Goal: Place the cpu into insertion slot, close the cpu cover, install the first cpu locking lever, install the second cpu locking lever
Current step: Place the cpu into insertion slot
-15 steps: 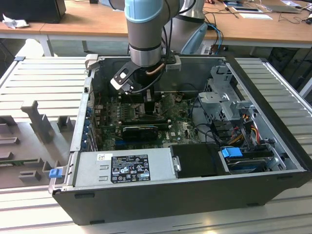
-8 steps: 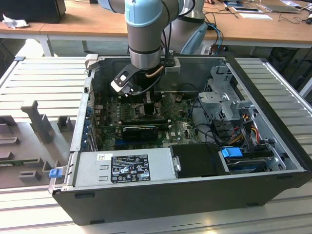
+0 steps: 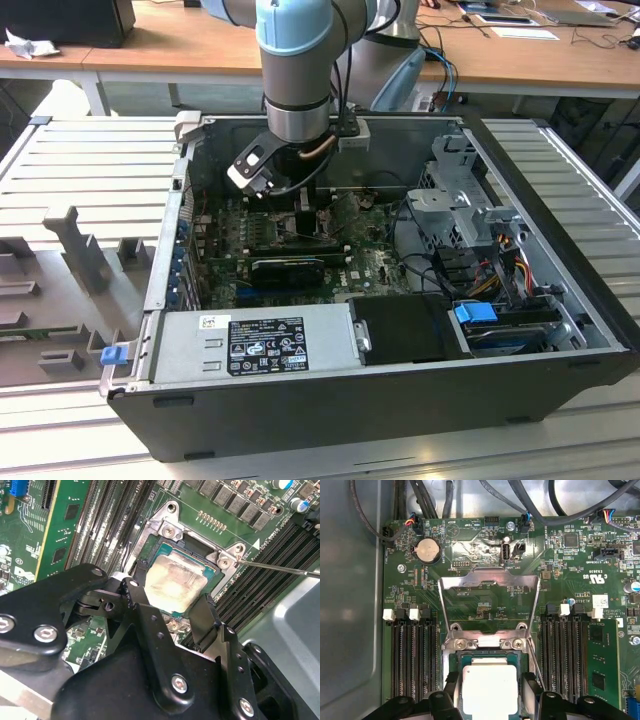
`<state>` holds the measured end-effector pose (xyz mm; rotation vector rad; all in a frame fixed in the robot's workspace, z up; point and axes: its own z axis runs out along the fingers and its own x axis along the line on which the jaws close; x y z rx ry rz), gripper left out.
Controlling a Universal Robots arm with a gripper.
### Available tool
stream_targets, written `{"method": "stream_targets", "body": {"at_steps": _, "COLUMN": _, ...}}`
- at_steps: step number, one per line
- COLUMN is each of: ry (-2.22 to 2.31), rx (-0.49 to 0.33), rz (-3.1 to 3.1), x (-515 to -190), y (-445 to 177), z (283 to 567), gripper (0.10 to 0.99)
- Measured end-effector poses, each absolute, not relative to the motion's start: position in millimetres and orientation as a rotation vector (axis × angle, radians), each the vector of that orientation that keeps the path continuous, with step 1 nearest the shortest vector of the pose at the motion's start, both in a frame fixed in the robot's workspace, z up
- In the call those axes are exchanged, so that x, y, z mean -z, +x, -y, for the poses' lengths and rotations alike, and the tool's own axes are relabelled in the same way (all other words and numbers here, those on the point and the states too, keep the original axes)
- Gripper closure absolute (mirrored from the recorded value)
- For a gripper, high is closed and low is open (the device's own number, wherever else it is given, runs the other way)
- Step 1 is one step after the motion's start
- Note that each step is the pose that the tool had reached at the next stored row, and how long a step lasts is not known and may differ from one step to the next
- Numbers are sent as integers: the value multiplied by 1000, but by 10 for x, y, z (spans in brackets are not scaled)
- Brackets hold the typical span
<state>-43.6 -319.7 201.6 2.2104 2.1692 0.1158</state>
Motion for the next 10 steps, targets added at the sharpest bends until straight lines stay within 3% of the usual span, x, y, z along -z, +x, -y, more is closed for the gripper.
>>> {"method": "stream_targets", "body": {"at_steps": 10, "ry": 2212, "rx": -118, "rz": -2170, "x": -2108, "y": -436, "z": 3192, "gripper": 482}}
